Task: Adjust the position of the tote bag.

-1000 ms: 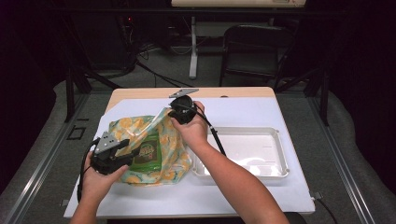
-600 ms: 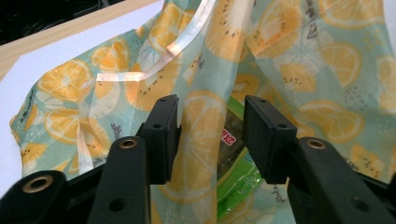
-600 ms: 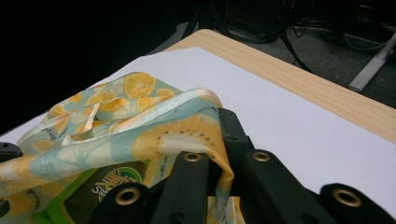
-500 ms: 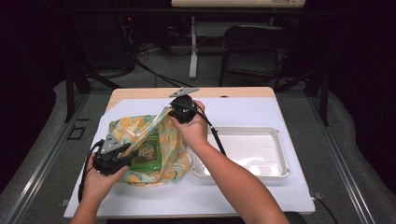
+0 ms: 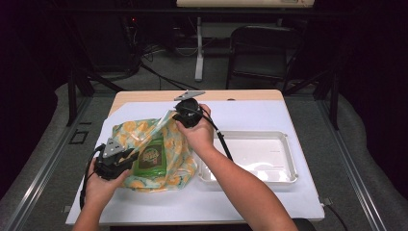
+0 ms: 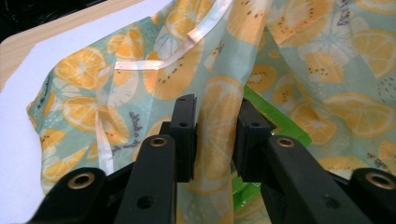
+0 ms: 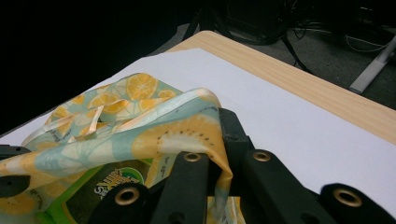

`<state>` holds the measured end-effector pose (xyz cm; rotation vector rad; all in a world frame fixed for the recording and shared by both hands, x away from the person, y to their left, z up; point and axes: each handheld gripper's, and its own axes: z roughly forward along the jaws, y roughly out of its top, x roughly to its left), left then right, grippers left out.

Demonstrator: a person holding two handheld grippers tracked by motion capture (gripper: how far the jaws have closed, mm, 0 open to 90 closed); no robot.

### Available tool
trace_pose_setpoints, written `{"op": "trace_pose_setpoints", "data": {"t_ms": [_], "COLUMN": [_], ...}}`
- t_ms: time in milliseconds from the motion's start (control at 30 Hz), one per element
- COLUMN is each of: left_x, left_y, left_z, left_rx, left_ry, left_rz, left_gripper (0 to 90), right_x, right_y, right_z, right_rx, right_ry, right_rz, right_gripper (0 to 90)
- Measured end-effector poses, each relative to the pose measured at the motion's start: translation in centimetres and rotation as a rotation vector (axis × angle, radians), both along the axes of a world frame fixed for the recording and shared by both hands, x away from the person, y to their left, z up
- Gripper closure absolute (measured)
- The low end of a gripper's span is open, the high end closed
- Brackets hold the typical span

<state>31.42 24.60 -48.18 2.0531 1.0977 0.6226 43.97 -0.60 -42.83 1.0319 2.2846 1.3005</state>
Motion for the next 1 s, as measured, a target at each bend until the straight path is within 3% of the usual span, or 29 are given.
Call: {"op": "trace_pose_setpoints", "data": {"t_ms": [667,833,1000], "left_x": [1.1,1.3,1.8], "left_y": [0.6,1.5,2.4], "left_z": [-0.4,0.2,1.0], "left_rx": [-0.041,-0.082,-0.124], "left_ry": [0.012,-0.019,-0.059], "left_rz": [0.036,0.086,0.142], "left_gripper": [88.1,89.4,89.7], "right_x": [-0.8,-1.1,-1.6], "right_y": [0.1,0.4,0.6], "right_z": [0.5,0.6,0.5], "right_rx": [0.017,0.026,-0.002], "right_ry": [-0.022,-0.027,-0.044], "right_rz": [0.003,0.004,0.005], "right_gripper": [89.3,88.9,88.1]}}
